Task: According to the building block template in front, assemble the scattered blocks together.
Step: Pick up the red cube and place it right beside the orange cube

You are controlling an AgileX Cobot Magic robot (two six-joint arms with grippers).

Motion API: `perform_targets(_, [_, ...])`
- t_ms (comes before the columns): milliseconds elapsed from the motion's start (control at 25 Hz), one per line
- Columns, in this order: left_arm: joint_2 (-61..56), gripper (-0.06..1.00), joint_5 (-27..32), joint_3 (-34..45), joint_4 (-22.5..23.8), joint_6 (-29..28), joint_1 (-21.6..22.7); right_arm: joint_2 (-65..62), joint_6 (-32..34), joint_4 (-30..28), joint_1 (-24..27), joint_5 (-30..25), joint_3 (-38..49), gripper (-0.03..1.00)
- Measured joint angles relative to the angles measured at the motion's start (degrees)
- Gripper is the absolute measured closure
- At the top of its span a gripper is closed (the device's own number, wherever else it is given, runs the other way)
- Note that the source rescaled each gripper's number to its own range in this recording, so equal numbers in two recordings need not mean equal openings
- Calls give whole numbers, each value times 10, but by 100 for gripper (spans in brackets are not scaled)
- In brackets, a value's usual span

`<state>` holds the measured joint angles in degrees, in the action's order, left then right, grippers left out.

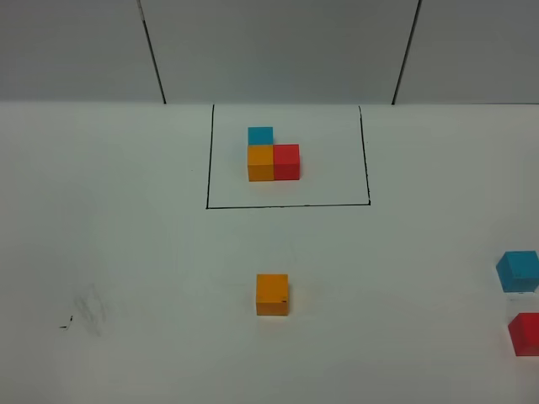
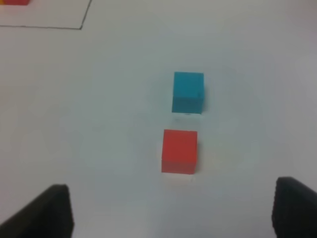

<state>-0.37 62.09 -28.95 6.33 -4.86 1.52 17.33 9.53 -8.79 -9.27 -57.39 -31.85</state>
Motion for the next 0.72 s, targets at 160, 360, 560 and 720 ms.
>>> perform_targets(160, [0,34,0,0,0,0,0,150,6,-40,0,13,-46,30])
perform_targets(360, [0,34,0,0,0,0,0,331,29,-57,0,18,-103,30])
perform_targets(560, [0,34,0,0,0,0,0,474,56,-56,0,29,-136,30])
perform_targets(720, [0,34,0,0,0,0,0,534,75,-33,18,39,-138,30])
